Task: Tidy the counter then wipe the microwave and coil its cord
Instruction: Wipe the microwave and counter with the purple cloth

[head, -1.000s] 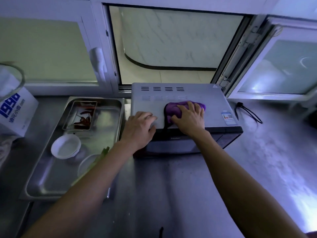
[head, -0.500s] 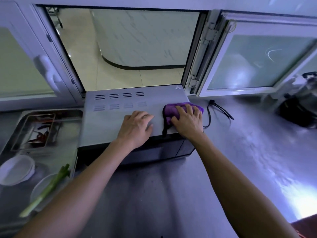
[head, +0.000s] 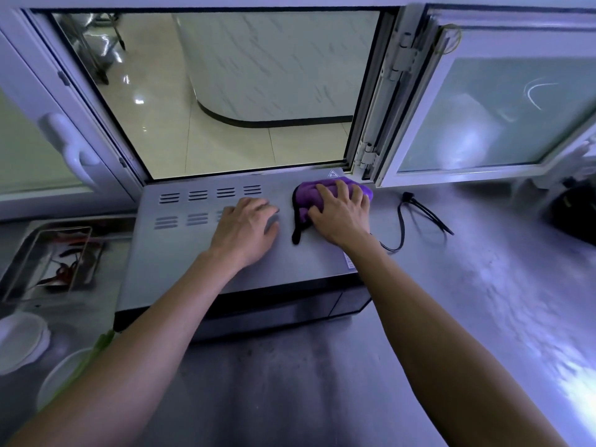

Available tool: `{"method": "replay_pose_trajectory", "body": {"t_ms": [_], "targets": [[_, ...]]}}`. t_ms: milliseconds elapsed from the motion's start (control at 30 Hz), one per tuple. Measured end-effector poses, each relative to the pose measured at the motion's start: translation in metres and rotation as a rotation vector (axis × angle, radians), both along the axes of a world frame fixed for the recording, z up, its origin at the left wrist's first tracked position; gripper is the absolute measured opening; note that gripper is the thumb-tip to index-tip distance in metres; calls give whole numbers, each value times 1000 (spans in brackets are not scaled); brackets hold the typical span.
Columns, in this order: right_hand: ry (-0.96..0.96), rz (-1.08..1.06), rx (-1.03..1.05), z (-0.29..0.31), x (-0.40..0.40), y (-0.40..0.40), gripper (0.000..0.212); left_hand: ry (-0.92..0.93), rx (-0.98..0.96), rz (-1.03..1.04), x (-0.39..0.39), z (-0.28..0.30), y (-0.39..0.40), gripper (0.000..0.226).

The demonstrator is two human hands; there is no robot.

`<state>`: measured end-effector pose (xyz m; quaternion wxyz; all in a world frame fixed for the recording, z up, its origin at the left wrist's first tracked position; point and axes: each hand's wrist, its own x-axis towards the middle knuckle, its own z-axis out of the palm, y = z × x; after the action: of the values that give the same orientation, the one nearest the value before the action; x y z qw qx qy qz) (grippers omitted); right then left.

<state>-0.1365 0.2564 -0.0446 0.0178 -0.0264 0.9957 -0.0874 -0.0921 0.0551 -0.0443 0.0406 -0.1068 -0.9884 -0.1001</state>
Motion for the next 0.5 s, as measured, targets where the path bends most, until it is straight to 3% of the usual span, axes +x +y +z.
{"method": "replay_pose_trajectory", "body": {"t_ms": [267,500], "targets": [[0,63,7,2,-38,-22,60,0,37,8,-21,0,-17,37],[-3,92,-27,-3,-2,-60,58,0,42,40,8,0,-53,36]]}}
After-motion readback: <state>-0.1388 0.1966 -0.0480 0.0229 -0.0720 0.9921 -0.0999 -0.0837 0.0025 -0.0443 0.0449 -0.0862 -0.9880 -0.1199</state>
